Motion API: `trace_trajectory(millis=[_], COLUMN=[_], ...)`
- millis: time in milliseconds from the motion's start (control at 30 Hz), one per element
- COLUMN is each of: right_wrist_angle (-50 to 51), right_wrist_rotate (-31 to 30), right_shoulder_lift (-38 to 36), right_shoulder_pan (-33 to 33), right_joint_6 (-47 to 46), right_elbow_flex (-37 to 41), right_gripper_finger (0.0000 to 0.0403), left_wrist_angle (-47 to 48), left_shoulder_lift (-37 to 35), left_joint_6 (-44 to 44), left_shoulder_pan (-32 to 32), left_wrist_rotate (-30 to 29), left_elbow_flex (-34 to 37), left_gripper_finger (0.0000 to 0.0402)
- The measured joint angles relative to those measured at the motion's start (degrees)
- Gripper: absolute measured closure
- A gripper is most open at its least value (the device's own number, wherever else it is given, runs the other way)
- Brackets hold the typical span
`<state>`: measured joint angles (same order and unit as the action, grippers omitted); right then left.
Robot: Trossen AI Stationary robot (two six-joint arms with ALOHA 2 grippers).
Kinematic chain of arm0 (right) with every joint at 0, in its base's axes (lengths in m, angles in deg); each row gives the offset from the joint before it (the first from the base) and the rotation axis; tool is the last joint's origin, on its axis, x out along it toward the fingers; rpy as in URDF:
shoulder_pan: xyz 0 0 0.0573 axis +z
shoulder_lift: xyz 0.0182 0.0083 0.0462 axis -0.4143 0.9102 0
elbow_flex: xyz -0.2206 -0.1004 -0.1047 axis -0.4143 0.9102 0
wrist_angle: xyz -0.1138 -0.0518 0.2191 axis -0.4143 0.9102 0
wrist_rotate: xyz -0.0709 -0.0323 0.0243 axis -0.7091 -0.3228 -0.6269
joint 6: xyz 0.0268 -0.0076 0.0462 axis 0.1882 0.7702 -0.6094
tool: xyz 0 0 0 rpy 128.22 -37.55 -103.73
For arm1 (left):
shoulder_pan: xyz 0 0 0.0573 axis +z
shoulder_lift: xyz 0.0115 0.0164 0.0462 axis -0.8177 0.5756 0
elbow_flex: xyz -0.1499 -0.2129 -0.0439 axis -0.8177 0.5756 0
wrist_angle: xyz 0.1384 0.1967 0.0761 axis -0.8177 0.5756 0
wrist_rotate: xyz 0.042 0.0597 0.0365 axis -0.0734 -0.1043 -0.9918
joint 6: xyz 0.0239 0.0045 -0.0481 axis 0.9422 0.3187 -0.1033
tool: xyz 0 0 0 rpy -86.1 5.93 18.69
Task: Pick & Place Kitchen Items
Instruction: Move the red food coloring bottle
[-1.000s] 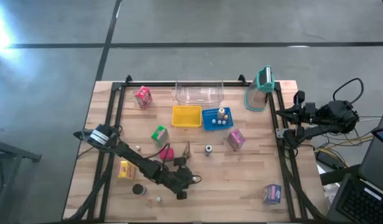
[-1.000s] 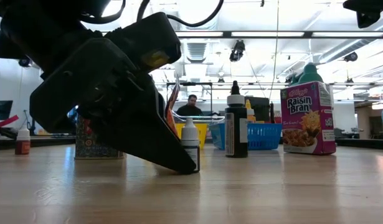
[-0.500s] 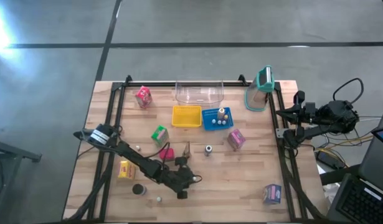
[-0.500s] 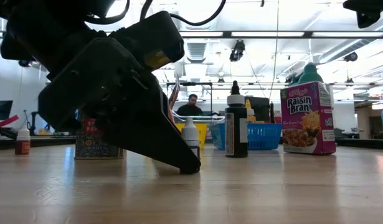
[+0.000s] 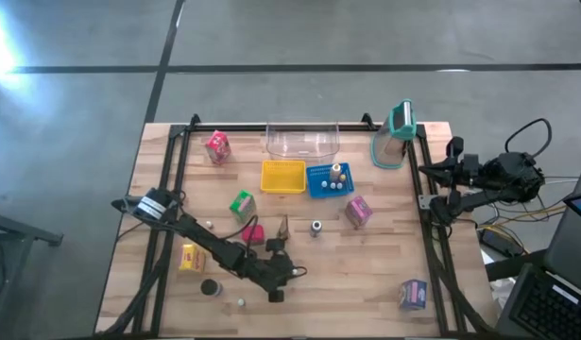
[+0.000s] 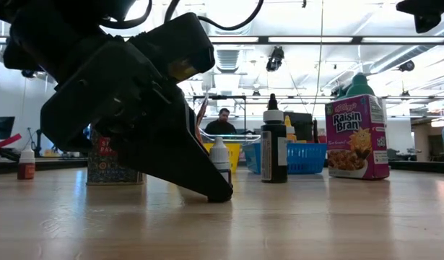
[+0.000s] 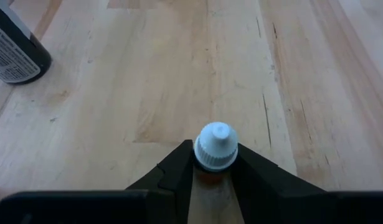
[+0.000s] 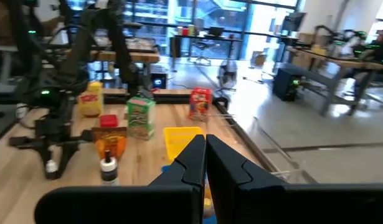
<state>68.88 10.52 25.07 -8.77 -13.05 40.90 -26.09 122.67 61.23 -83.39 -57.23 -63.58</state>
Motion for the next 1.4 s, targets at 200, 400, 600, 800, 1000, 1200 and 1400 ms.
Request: trace_trajectory(millis=[200, 400, 600, 800, 1000, 1200, 1400], right_wrist_angle=[-8.68, -33.72, -44.93, -41.47, -41.81, -38.18, -26.07], right_wrist_rotate=[-0.49, -0.48, 4.16, 23.88, 26.43, 27.19, 27.17], right_shoulder_lift=[0.50, 3.49, 7.04, 16.15, 27.47, 36.38, 43.12], right_shoulder_pan=[0.00, 0.02, -0.02, 0.02, -0.02, 0.02, 0.42], right_joint_6=[-1.49, -11.12, -6.78, -9.26, -14.29, -20.25, -22.91], right_elbow_flex=[0.28, 0.63, 0.47, 0.72, 0.41, -1.24, -5.81], right_gripper_finger=[0.0394, 0.0394, 0.0394, 0.0394, 0.0394, 0.0394, 0.0394], left_wrist_angle=[-0.27, -1.12, -1.32, -1.49, -1.36, -1.18, -0.99], left_shoulder_lift=[-0.02, -0.04, -0.32, -2.07, -5.26, -7.43, -8.55], left_joint_6=[-0.30, -0.35, -0.41, 1.41, 3.54, 5.34, 6.28], left_shoulder_pan=[0.00, 0.09, 0.09, 0.19, 0.35, 0.44, 0.89], left_wrist_rotate=[0.96, 2.62, 2.82, 2.91, 2.96, 2.80, 2.65], left_elbow_flex=[-0.02, -0.03, -0.04, -0.04, -0.04, -0.04, -0.04], left_gripper_finger=[0.0296, 0.0296, 0.0296, 0.0296, 0.0296, 0.0296, 0.0296])
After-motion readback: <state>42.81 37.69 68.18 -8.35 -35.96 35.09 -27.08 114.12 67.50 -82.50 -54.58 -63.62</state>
